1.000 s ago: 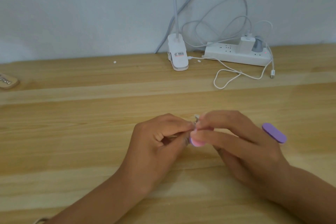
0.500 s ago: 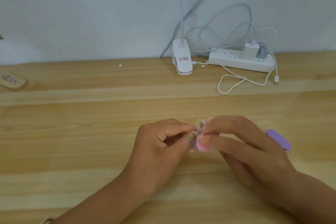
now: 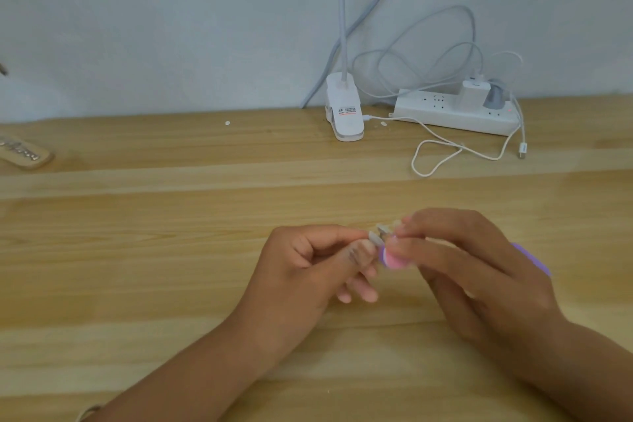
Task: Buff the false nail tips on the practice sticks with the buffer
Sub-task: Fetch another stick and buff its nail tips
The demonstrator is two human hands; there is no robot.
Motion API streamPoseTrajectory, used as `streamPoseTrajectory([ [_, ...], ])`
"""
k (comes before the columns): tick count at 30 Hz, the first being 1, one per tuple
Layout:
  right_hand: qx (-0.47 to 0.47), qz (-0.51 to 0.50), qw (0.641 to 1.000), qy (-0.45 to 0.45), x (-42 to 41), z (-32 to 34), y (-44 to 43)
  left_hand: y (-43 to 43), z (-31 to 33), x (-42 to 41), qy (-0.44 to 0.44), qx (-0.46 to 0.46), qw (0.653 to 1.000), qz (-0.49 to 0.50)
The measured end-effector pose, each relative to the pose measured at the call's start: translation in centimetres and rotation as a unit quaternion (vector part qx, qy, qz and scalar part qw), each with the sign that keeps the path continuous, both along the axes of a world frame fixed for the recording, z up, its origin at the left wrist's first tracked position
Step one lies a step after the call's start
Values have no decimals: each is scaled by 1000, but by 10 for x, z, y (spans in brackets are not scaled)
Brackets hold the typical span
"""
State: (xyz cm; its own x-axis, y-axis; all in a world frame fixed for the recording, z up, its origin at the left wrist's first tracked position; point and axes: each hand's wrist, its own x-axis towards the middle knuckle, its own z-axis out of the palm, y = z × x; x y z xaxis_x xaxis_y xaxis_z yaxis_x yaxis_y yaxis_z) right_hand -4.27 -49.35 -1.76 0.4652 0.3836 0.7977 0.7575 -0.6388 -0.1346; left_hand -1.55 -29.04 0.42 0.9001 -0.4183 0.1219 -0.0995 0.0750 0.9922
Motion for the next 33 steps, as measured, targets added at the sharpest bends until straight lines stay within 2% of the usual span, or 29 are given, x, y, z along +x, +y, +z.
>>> streamPoseTrajectory([
  [4, 6, 16, 1000, -4, -2, -3, 2, 0, 1, 0, 2, -1, 1000, -13],
  [7, 11, -36, 999, 2, 4, -1, -5, 0, 2, 0, 14, -4, 1000, -10],
  [12, 72, -90, 993, 15, 5, 4, -2, -2, -2, -1, 6, -7, 1000, 9],
  [17, 58, -83, 995, 12, 0, 3, 2, -4, -4, 0, -4, 0, 1000, 19],
  [25, 53, -80, 995, 17, 1, 0, 7, -3, -1, 1, -6, -60, 998, 36],
  [29, 70, -71, 994, 38, 1, 0, 7, -4, -1, 1, 9, -75, 997, 36],
  [33, 81, -55, 995, 35, -2, 4, 14, -3, -1, -1, -13, -73, 997, 33],
])
